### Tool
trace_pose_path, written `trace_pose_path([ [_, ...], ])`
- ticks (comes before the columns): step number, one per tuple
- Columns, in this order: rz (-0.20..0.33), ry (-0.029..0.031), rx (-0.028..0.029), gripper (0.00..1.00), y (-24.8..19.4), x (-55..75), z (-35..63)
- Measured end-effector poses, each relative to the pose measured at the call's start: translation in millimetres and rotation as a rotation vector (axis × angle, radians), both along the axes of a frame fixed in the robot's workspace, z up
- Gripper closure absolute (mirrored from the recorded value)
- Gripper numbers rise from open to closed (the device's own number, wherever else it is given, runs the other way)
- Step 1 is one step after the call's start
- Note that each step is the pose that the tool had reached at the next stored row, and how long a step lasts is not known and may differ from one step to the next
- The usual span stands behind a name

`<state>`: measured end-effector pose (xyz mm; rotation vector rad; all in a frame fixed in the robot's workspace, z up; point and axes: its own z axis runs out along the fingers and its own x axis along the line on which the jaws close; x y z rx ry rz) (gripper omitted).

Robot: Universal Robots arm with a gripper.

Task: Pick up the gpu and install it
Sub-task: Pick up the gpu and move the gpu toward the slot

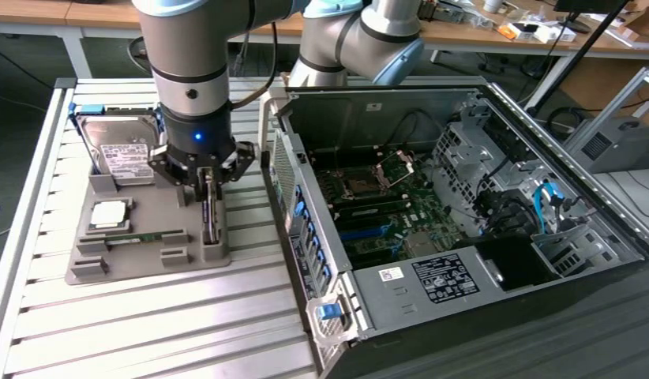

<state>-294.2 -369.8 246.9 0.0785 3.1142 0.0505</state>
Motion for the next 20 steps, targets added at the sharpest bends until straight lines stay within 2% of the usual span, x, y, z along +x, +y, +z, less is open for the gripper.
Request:
trace_pose_path([
  [3, 0.000, 0.0001, -0.0001, 0.72, 0.0, 0.0, 0.1],
  [4, 0.000, 0.0000, -0.0001, 0.73, 0.0, 0.0, 0.0],
  [20, 0.000, 0.0000, -0.0001, 0.73, 0.0, 0.0, 0.0],
])
